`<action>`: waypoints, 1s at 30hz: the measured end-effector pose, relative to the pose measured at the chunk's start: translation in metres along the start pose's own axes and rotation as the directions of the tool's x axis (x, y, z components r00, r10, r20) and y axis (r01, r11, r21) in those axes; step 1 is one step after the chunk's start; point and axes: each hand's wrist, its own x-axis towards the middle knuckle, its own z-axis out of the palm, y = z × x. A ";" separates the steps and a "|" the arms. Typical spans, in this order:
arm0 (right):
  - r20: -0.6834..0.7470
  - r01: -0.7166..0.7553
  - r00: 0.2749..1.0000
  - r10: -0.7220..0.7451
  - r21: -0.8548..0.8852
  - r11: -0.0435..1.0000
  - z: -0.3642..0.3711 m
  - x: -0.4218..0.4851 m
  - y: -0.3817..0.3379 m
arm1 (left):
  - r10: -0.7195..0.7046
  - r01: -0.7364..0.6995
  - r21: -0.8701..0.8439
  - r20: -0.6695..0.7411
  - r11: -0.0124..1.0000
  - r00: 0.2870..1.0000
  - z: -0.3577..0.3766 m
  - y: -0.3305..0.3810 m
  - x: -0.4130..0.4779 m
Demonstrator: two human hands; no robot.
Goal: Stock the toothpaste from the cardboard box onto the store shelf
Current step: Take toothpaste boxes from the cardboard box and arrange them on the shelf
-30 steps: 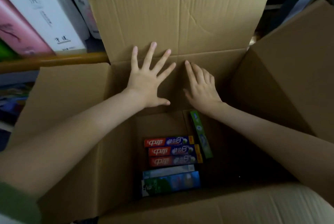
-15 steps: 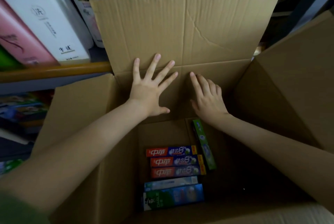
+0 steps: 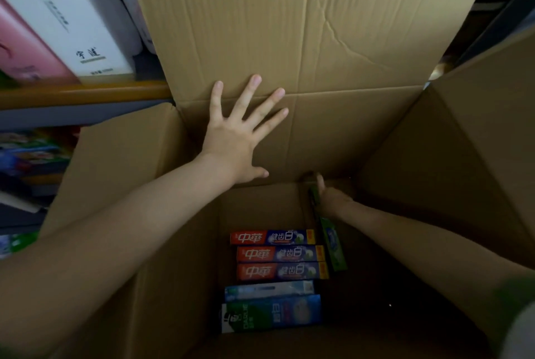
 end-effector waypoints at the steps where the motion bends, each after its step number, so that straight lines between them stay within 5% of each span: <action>1: 0.004 0.004 1.000 -0.004 0.050 0.999 0.003 0.001 -0.001 | -0.001 0.001 0.001 0.010 1.000 1.000 0.000 0.000 0.000; 7: -0.018 -0.023 0.999 0.027 0.189 0.982 -0.019 -0.019 -0.002 | 0.001 -0.001 0.025 0.029 1.000 1.000 -0.004 0.001 -0.002; 13: -0.178 0.170 0.979 -0.101 0.436 0.884 -0.090 -0.110 0.001 | -0.005 0.005 -0.002 0.085 1.000 0.996 -0.013 0.002 -0.004; 16: -0.330 0.333 0.932 -0.153 0.607 0.722 -0.112 -0.172 0.005 | 0.010 -0.006 -0.100 0.040 0.995 0.999 -0.026 -0.001 -0.018; 19: -0.506 0.507 0.853 -0.132 0.738 0.445 -0.122 -0.236 0.006 | -0.007 0.054 -0.392 0.120 0.918 0.993 -0.054 -0.006 -0.044; 22: -0.628 0.633 0.772 -0.100 0.748 0.200 -0.119 -0.289 0.000 | -0.037 0.119 -0.752 0.125 0.648 0.991 -0.081 -0.011 -0.085; 24: -0.654 0.661 0.750 -0.100 0.746 0.079 -0.111 -0.315 -0.008 | -0.036 0.217 -0.935 0.215 0.280 0.976 -0.091 -0.011 -0.123; 26: -0.660 0.658 0.747 -0.080 0.752 -0.053 -0.101 -0.333 -0.020 | 0.061 0.370 -0.914 0.365 -0.166 0.929 -0.097 -0.012 -0.166; 27: -0.660 0.649 0.748 -0.067 0.749 -0.134 -0.097 -0.340 -0.027 | 0.092 0.407 -0.861 0.399 -0.306 0.912 -0.098 -0.013 -0.187; 30: -0.660 0.602 0.744 -0.101 0.728 -0.327 -0.083 -0.358 -0.052 | 0.070 0.379 -0.762 0.405 -0.525 0.912 -0.095 -0.018 -0.244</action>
